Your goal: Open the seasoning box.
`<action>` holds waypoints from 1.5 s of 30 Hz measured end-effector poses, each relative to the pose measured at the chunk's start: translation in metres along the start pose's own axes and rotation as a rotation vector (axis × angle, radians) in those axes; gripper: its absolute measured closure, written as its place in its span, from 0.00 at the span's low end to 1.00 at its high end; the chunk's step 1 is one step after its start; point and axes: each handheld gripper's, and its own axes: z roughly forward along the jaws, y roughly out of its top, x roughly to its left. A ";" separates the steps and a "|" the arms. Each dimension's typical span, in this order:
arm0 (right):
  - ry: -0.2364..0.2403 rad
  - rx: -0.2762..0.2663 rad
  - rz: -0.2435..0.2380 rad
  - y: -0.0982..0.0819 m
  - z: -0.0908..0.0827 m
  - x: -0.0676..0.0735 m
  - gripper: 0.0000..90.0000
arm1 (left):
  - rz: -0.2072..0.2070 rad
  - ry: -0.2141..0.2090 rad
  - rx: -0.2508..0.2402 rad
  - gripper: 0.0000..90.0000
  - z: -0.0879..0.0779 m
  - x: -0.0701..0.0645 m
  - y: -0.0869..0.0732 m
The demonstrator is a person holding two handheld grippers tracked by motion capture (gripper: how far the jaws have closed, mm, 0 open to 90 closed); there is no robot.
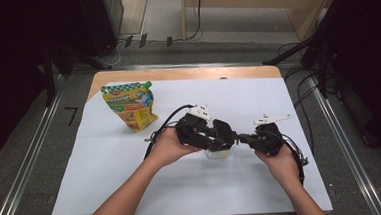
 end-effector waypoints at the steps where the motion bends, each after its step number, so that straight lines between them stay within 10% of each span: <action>1: 0.000 0.001 0.000 0.000 0.000 0.000 1.00 | -0.005 -0.008 -0.004 0.69 0.000 0.000 0.002; 29: 0.001 -0.005 0.003 -0.002 -0.001 0.001 1.00 | -0.026 -0.104 0.046 0.74 0.031 0.001 0.049; 45: 0.057 -0.041 0.026 -0.013 -0.028 0.020 0.94 | -0.074 -0.061 0.022 0.63 -0.012 0.003 0.027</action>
